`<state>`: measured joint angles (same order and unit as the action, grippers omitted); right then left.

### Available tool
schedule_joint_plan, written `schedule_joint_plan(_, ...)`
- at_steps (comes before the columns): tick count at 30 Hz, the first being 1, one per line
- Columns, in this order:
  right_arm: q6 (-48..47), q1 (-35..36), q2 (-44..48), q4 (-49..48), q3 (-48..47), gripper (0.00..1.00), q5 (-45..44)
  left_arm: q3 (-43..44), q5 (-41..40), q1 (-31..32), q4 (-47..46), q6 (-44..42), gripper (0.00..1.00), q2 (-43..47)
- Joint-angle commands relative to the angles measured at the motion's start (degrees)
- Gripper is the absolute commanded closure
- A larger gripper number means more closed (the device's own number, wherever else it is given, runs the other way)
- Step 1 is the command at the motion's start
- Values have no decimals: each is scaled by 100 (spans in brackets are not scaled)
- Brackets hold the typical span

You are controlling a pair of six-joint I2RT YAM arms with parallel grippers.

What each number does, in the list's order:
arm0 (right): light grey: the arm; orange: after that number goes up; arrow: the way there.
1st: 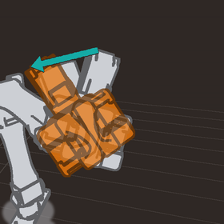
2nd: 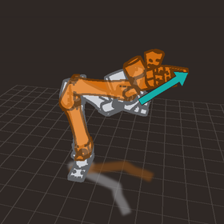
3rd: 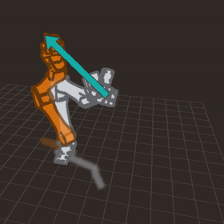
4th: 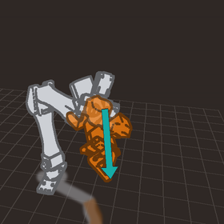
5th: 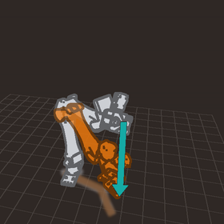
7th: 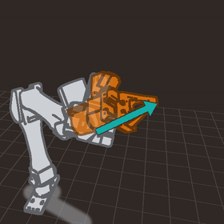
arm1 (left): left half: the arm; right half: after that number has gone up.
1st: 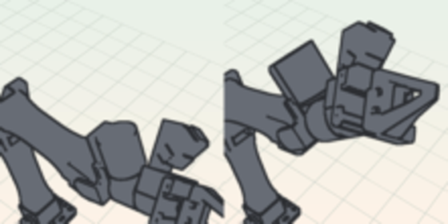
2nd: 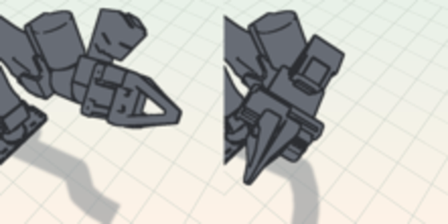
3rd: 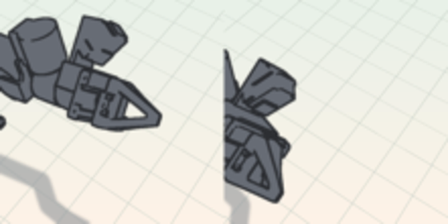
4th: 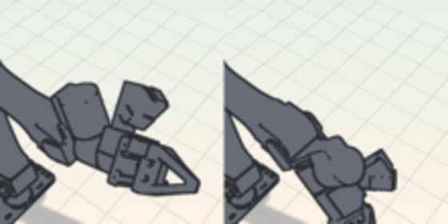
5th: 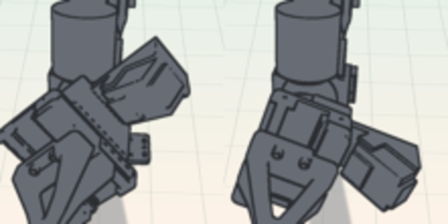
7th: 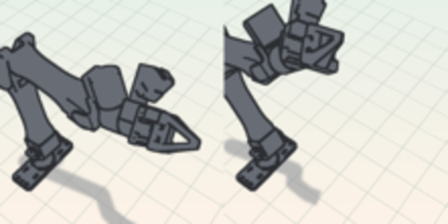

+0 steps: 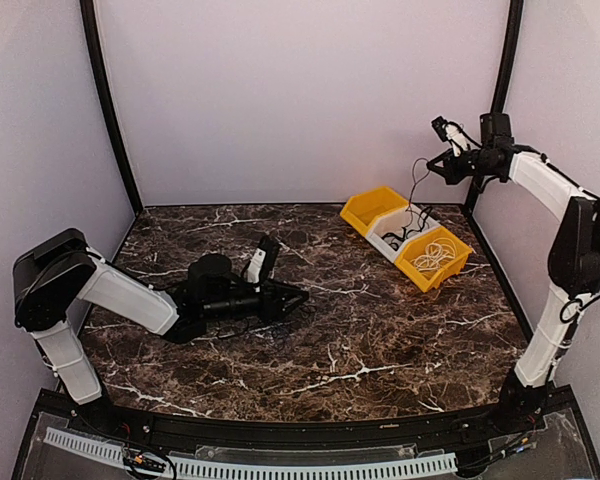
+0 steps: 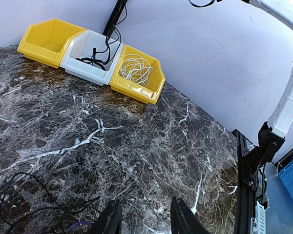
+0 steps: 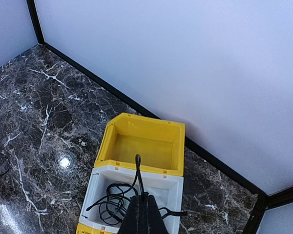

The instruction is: Untangle the cables

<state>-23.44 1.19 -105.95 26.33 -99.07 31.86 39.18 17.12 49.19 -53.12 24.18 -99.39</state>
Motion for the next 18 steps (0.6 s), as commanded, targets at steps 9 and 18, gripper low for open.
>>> schedule_joint_plan(9, -241, 31, -63, -161, -102, 100, -563, 4, 140, 33, -150, -88, 63, 4)
schedule_joint_plan(18, -360, 41, -654, -173, -347, 100, -1072, -125, 95, 35, -167, -31, 63, 98)
